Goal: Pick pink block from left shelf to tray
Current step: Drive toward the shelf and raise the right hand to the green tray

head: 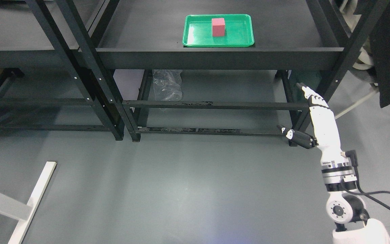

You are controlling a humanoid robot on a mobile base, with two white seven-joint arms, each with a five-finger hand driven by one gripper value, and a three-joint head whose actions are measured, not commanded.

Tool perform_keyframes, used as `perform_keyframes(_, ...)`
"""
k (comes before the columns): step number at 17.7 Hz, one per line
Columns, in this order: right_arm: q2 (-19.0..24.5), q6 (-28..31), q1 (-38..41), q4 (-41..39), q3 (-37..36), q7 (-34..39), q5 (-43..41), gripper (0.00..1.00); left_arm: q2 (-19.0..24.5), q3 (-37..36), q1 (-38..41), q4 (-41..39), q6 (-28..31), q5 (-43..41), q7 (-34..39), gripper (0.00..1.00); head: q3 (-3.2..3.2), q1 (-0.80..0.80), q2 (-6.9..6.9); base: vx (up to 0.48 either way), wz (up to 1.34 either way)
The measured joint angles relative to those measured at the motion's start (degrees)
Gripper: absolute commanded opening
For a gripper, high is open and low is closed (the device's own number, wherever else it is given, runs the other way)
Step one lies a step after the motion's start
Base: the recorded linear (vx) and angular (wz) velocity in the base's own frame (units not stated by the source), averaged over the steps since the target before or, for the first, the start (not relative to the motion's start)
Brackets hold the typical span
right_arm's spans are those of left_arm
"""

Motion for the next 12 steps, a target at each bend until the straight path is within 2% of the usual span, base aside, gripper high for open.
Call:
perform_keyframes(7, 0.2, 12.3, -0.9, 0.0, 2.8, -2.5, 12.7, 0.97, 0.0, 0.0, 0.0, 0.0, 0.0, 0.0, 0.0, 1.0, 0.0, 0.0, 0.0, 0.193, 0.1)
perform_keyframes(12, 0.3, 13.9, -1.1, 0.0, 3.8, -4.9, 20.7, 0.93, 0.0, 0.0, 0.0, 0.0, 0.0, 0.0, 0.0, 1.0, 0.0, 0.0, 0.0, 0.241, 0.06)
